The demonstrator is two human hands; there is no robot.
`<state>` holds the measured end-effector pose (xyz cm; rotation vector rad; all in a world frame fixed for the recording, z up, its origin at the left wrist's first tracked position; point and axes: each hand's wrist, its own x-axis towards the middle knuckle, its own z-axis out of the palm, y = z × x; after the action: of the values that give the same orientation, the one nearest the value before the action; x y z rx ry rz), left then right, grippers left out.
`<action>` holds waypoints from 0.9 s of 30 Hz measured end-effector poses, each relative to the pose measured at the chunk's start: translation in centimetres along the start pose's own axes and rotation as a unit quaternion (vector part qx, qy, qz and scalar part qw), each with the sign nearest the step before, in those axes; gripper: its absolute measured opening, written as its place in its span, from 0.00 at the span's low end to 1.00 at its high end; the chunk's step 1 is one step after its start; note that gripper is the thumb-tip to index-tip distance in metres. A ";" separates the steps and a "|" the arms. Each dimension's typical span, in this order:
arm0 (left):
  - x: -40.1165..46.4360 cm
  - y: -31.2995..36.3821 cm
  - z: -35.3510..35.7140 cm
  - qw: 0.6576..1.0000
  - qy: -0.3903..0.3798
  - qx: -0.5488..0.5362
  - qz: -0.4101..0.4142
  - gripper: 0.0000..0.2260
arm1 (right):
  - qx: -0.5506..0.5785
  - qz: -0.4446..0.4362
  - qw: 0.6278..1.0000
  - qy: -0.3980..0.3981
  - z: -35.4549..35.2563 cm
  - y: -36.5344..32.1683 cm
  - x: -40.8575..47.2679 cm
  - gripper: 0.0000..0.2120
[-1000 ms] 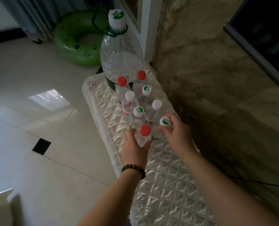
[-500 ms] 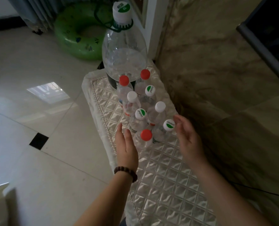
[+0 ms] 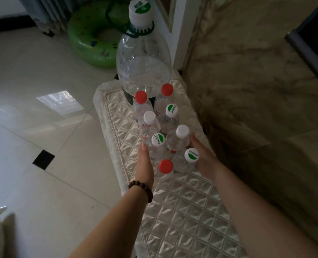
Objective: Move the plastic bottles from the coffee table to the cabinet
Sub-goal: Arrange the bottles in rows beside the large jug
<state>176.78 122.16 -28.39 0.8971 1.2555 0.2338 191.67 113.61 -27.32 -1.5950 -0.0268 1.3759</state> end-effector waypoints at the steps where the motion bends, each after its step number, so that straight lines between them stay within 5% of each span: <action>1: 0.1 -0.1 0.0 1.000 0.003 -0.016 -0.011 0.42 | 0.003 0.011 1.000 -0.007 0.0 0.1 0.4 0.24; 12: 0.6 -0.2 0.5 0.998 0.036 -0.039 -0.029 0.46 | 0.010 0.021 0.999 -0.041 -0.8 0.8 1.8 0.21; 15: 0.1 0.2 0.4 0.999 0.032 -0.026 -0.007 0.36 | 0.015 0.027 0.999 -0.037 -0.9 1.0 2.3 0.24; 23: 1.6 2.8 -1.4 0.997 0.058 0.000 0.041 0.29 | -0.041 -0.037 0.998 0.024 -0.9 -2.8 2.6 0.29; 27: 3.1 6.0 -0.8 0.999 0.023 -0.022 0.013 0.29 | -0.101 -0.002 0.995 0.010 0.3 -5.6 4.8 0.45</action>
<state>178.93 128.35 -26.46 0.8740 1.2780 0.3029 196.18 119.47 -27.12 -1.7756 -0.1618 1.3899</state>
